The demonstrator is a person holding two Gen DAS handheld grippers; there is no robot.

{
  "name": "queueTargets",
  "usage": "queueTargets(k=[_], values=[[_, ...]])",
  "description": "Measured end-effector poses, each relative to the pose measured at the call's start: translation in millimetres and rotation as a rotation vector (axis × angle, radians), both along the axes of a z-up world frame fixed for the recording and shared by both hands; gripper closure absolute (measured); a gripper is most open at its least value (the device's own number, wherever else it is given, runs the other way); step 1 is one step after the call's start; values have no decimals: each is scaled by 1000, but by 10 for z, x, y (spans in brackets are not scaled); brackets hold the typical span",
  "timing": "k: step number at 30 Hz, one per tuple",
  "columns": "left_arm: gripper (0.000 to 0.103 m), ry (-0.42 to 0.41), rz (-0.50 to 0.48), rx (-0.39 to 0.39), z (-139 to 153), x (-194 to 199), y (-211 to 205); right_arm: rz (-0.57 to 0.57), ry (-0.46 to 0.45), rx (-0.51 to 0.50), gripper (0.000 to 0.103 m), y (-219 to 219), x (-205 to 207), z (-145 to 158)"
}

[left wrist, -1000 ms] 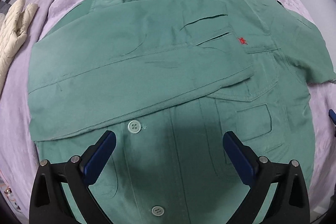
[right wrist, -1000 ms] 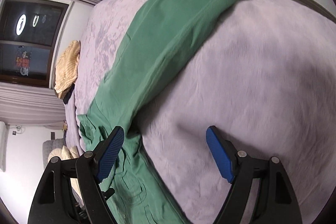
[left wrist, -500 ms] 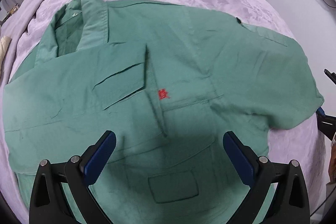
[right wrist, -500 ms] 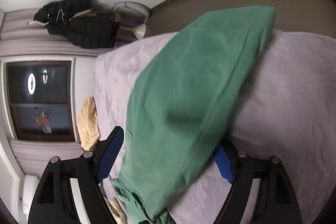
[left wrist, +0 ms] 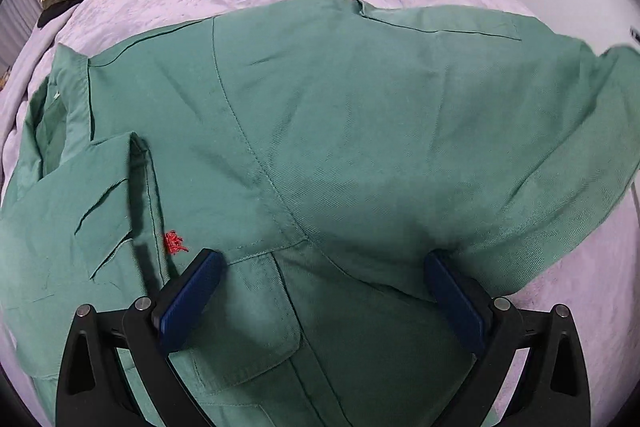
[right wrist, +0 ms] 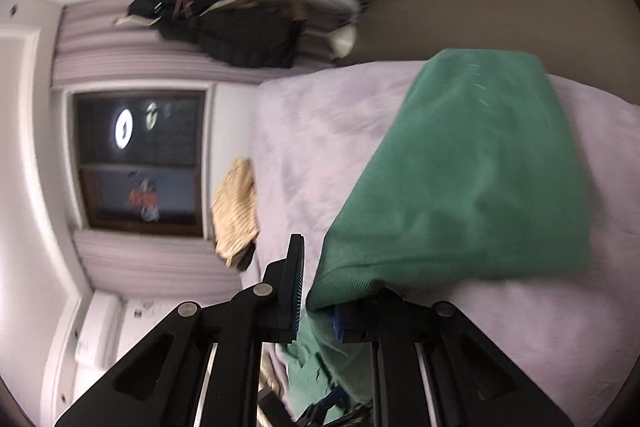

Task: Fold small clothes
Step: 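Grasp the other sleeve cuff with the right gripper and lift it, then fold the held sleeve across the jacket front with the right gripper, release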

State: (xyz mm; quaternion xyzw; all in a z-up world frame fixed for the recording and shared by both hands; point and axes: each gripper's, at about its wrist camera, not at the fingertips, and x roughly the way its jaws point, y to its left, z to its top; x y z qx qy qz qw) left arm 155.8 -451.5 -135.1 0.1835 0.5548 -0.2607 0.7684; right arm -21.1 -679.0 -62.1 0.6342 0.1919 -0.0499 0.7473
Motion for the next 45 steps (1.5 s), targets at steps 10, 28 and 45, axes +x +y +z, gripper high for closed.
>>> queueTargets(k=[10, 28, 45], values=[[1, -49, 120, -80, 458, 288, 938, 484, -39, -327, 90, 1457, 1272, 778], [1, -20, 514, 23, 163, 719, 3415, 621, 385, -286, 29, 2978, 1705, -657], [1, 50, 661, -137, 238, 925, 4230, 1113, 428, -1013, 83, 4905, 1955, -376]])
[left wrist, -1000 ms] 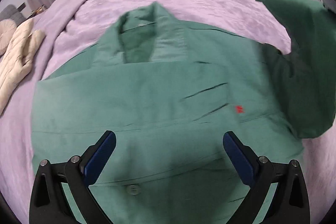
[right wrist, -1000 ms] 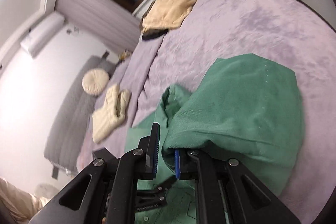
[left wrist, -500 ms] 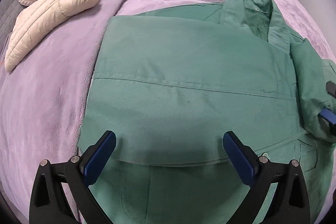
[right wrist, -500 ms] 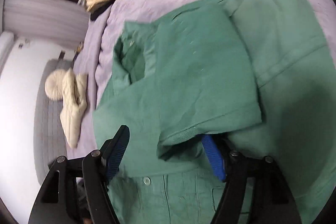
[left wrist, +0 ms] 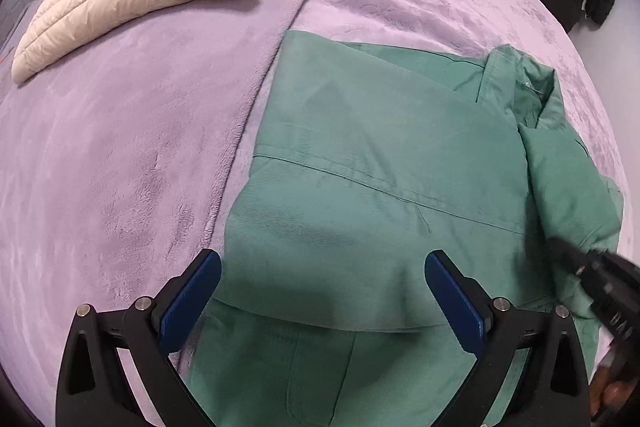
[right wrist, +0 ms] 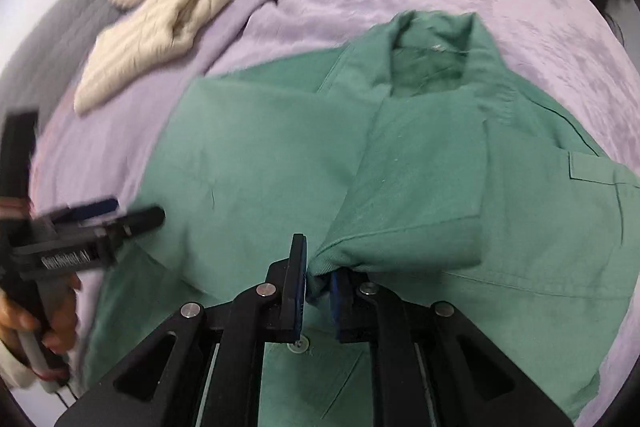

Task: Fold small clothes
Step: 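Fold the held sleeve across the jacket front with the right gripper, release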

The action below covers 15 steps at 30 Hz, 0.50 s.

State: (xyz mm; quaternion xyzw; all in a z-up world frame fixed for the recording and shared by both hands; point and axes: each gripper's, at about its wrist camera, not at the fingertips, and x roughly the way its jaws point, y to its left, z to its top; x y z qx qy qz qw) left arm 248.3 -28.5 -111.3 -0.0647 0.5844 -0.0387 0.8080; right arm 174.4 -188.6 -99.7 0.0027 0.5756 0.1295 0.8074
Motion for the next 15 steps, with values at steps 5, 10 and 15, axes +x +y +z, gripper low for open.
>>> queueTargets(k=[5, 10, 15], values=[[1, 56, -17, -102, -68, 25, -34, -50, 66, 139, 37, -190, -339, -45], [1, 44, -140, -190, 54, -9, -482, -273, 121, 282, 35, -893, -739, -19], [1, -88, -353, -51, 265, -133, -1325, -505, 149, 379, 34, -1584, -1165, -87]])
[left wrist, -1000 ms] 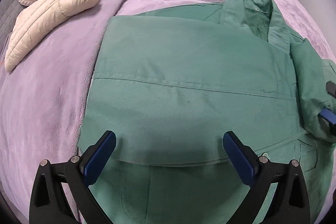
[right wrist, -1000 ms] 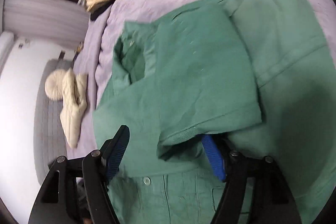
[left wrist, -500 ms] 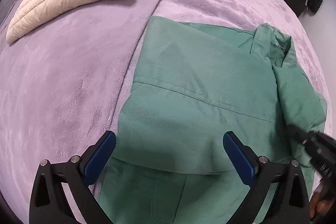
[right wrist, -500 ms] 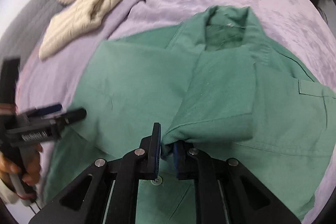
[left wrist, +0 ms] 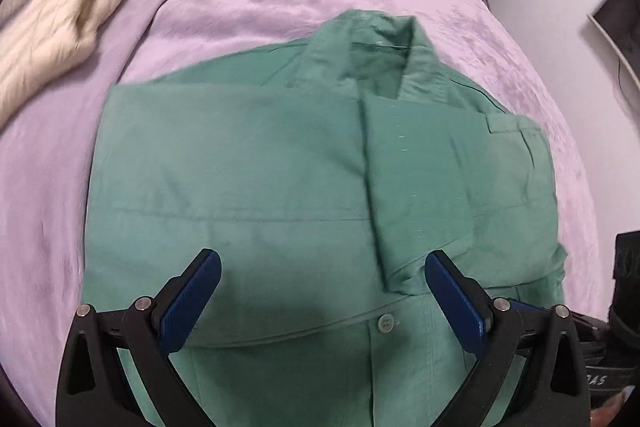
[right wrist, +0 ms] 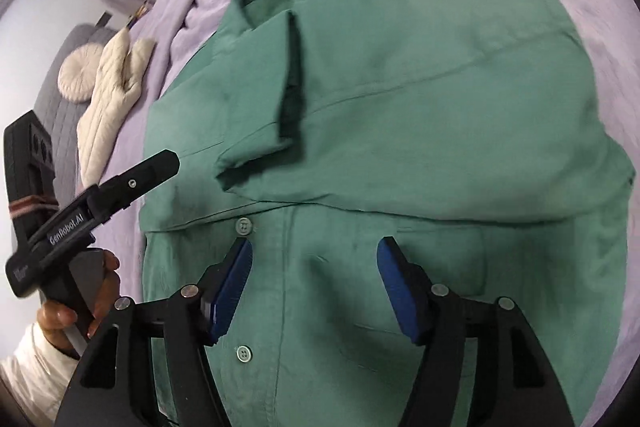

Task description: Fold small clothes

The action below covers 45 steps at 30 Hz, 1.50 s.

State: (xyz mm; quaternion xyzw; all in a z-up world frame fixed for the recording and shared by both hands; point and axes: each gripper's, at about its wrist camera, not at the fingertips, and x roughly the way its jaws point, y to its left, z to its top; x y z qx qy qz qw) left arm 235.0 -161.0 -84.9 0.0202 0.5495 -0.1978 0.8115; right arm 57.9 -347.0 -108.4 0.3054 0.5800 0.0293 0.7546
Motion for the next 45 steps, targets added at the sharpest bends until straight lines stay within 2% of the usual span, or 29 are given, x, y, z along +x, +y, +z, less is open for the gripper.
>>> queueTargets(k=[2, 5, 7, 11, 12, 13, 14, 15, 16, 17, 20, 22, 23, 26, 27, 28, 30, 32, 34, 38, 42, 45], values=[[1, -102, -83, 82, 51, -123, -374, -36, 7, 13, 34, -112, -128, 3], [1, -258, -189, 254, 2, -339, -777, -53, 9, 19, 34, -177, -278, 11], [1, -288, -214, 312, -86, -396, -876, -59, 5, 26, 34, -149, -290, 26], [1, -277, -160, 379, -225, -270, -887, -68, -4, 28, 34, -152, -264, 5], [2, -260, -138, 374, -255, -194, -877, -71, -2, 28, 34, -162, -261, -3], [17, -240, -116, 361, -281, -143, -846, -72, -1, 28, 34, -166, -256, -8], [46, -200, -85, 333, -308, -59, -789, -73, 0, 27, 34, -179, -246, -5], [57, -140, -55, 281, -328, 32, -711, -73, 0, 26, 34, -180, -236, -1], [69, -69, -1, 193, -340, 122, -575, -75, 0, 25, 34, -199, -242, 3], [70, -7, 77, 86, -344, 196, -377, -78, 1, 26, 34, -202, -225, 0], [70, 125, 265, -114, -416, 273, 153, -102, 6, 36, 34, -289, -256, -16], [70, 180, 306, -221, -470, 246, 388, -128, 14, 53, 34, -372, -281, -50], [70, 195, 316, -239, -480, 232, 453, -147, 18, 65, 34, -418, -297, -70], [69, 204, 310, -242, -427, 188, 551, -204, 20, 102, 34, -547, -319, -107], [65, 205, 308, -242, -394, 172, 574, -220, 17, 111, 34, -586, -324, -113], [54, 197, 315, -231, -357, 166, 604, -236, 15, 117, 34, -625, -325, -118], [43, 177, 328, -218, -306, 166, 667, -268, 10, 137, 33, -705, -328, -141], [43, 192, 314, -236, -317, 187, 704, -302, 5, 167, 32, -778, -315, -178], [43, 210, 309, -216, -359, 211, 719, -343, 0, 192, 32, -851, -297, -209], [43, 169, 292, -171, -241, 213, 664, -406, -25, 235, 32, -950, -266, -208], [43, 110, 194, -115, -5, 256, 438, -463, -63, 289, 31, -1021, -305, -183], [43, 81, 85, -124, 179, 368, 125, -527, -90, 315, 31, -1147, -373, -199]])
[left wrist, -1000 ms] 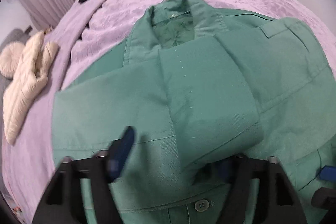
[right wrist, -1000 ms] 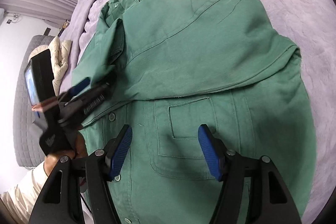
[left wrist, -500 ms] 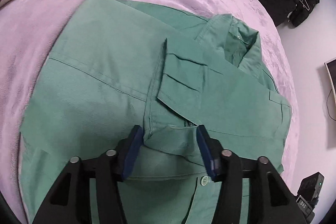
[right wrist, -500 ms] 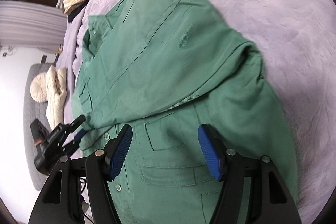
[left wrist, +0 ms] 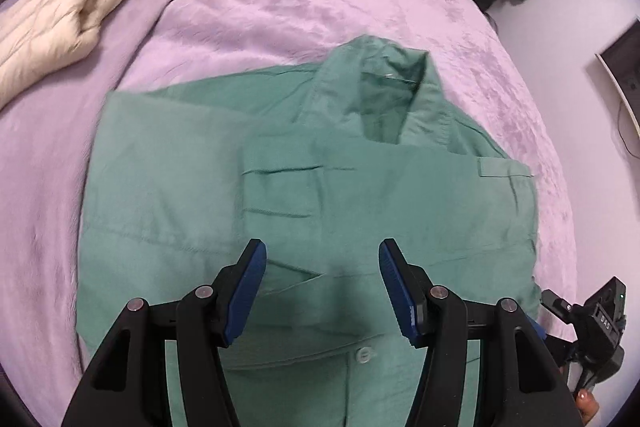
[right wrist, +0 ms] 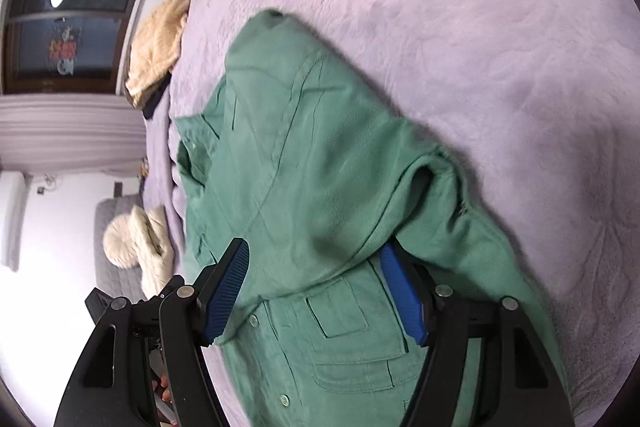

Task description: Fold small clothes

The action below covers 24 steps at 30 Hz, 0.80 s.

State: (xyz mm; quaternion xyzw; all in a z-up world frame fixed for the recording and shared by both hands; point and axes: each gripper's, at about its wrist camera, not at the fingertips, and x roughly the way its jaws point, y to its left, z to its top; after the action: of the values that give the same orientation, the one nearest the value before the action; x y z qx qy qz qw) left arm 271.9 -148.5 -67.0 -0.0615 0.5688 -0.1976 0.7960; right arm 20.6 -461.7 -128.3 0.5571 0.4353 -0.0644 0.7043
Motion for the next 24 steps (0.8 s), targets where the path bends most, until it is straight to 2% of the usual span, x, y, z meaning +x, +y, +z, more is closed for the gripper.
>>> queueTargets(k=[5, 7, 9, 13, 16, 19, 21, 22, 23, 24], values=[[43, -61, -158, -36, 229, 252, -898, -138, -35, 112, 31, -263, -167, -169], [14, -82, -218, -51, 278, 329, -1327, -170, -58, 153, 31, -327, -216, -235], [14, -124, -267, -52, 316, 352, -1705, -180, -77, 174, 31, -353, -243, -278], [14, -136, -437, -8, 252, 333, -2483, -181, -101, 198, 31, -370, -246, -313], [14, -110, -530, 50, 94, 312, -2927, -189, -126, 223, 31, -402, -273, -343], [14, -52, -567, 87, -85, 310, -3161, -212, -151, 244, 31, -407, -298, -350], [37, -12, -579, 115, -210, 304, -3253, -239, -164, 265, 31, -404, -296, -381], [68, 6, -590, 140, -268, 294, -3288, -252, -171, 278, 32, -401, -295, -390], [78, 18, -597, 178, -324, 286, -3305, -264, -176, 285, 38, -402, -281, -401], [79, 20, -601, 177, -337, 280, -3289, -274, -175, 282, 79, -406, -277, -405]])
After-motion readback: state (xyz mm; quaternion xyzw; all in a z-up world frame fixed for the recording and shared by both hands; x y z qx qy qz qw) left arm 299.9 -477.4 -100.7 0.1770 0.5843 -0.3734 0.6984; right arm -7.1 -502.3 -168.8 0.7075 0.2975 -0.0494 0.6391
